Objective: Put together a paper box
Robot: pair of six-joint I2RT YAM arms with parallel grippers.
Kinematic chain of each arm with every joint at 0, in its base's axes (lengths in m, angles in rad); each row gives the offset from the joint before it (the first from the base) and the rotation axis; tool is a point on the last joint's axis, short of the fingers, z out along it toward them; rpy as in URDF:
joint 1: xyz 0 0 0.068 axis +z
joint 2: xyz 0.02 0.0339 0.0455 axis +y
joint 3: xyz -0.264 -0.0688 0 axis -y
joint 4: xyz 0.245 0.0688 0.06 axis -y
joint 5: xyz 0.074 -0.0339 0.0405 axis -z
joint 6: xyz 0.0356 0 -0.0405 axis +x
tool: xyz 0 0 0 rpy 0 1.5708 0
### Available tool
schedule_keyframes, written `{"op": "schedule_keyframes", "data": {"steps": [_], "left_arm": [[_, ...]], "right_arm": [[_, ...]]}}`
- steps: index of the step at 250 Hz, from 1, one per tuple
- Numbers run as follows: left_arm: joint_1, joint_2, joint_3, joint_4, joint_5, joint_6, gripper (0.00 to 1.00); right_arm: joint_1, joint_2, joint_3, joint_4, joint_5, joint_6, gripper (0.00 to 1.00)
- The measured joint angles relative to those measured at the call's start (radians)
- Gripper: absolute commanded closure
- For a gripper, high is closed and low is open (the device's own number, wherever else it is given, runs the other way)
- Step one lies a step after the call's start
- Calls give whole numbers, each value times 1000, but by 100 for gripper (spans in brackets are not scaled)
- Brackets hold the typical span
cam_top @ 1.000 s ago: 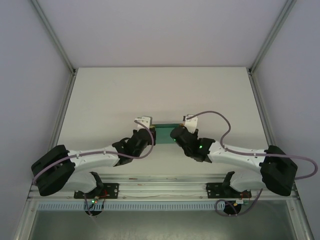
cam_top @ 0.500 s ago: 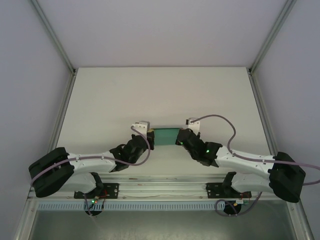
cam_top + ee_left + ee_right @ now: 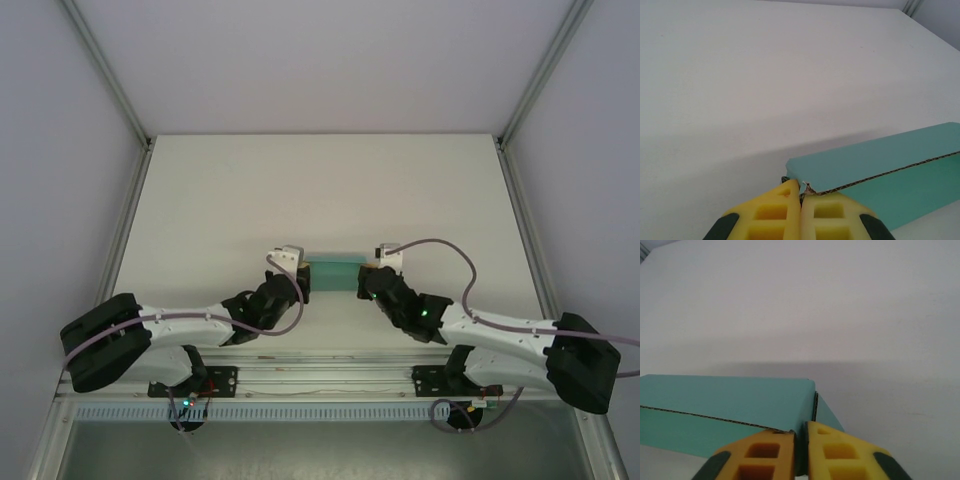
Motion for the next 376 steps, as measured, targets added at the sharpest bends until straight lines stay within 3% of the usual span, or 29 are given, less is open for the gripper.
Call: {"op": "schedule_keyframes", "data": {"steps": [58,81,144,216,262,285,303,344,359,376], "left_arm": [[-16,8,4,0,-8,0,100],[-16,9,5,0,-11,0,100],[-21,9,5,-1,-27,0,100],[-23,9,6,-2,-30,0,100],[-23,7,16,-21,-29,13,99],[-23,-9,18,-48,-28,19,90],[-23,-33,18,-83,-17,23,77],[-23,-126,19,-216,26,24,61],[-23,-162,27,-272,39,19,51],[-23,-199,49,-339,51,8,32]], "right_arm": [[-2,-77,60,-194,-60,12,42],[-6,-101,82,-236,-63,13,36],[-18,-108,143,-269,-51,29,35],[-170,-52,141,-248,-131,91,48],[-180,-11,81,-180,-195,114,53],[-183,-16,48,-124,-203,123,53],[-183,-27,13,-73,-206,129,53],[-183,-50,-36,-17,-209,137,55],[-183,-53,-42,-7,-212,136,55],[-183,-53,-43,-1,-213,135,55]]}}
